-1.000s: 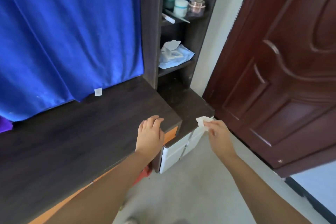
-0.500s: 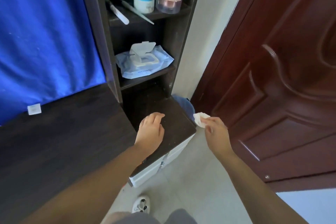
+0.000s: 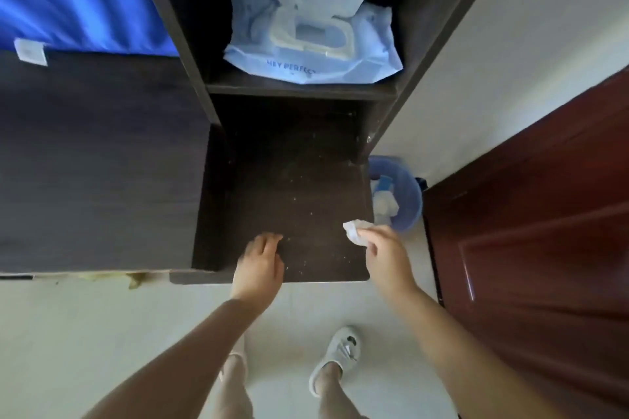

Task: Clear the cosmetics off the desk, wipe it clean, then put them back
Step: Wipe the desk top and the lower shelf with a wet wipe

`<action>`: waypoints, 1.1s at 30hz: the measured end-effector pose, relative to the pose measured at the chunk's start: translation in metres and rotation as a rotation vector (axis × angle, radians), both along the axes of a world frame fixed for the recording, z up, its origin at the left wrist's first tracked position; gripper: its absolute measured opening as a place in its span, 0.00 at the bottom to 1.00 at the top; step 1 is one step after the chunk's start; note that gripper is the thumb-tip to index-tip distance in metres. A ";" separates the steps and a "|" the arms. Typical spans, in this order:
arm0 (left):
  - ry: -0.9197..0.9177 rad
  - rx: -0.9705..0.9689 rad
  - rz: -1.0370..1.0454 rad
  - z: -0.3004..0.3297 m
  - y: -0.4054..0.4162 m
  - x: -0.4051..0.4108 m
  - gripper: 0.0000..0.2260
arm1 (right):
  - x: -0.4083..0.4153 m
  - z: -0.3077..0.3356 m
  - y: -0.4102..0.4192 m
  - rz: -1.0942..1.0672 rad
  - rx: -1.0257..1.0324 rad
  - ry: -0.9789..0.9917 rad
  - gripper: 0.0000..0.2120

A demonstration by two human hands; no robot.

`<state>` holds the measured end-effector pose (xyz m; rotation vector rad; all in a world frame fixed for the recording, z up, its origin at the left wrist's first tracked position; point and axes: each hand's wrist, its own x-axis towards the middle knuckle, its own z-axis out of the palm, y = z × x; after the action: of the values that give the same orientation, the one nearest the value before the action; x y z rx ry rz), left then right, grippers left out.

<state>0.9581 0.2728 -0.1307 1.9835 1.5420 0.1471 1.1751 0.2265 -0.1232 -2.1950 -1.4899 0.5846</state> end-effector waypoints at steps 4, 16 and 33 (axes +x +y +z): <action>0.056 0.102 0.095 -0.036 -0.005 0.000 0.18 | -0.005 -0.057 -0.008 0.148 -0.048 -0.152 0.19; 0.114 0.325 -0.022 -0.069 0.034 -0.025 0.21 | -0.002 -0.072 0.033 0.480 -0.032 -0.318 0.21; 0.160 0.300 0.015 -0.076 0.043 -0.022 0.23 | -0.020 -0.070 0.116 0.513 -0.118 -0.379 0.24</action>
<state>0.9364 0.3161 -0.2070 2.2635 1.7186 0.2438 1.1550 0.3423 -0.1931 -2.0868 -2.3054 0.4289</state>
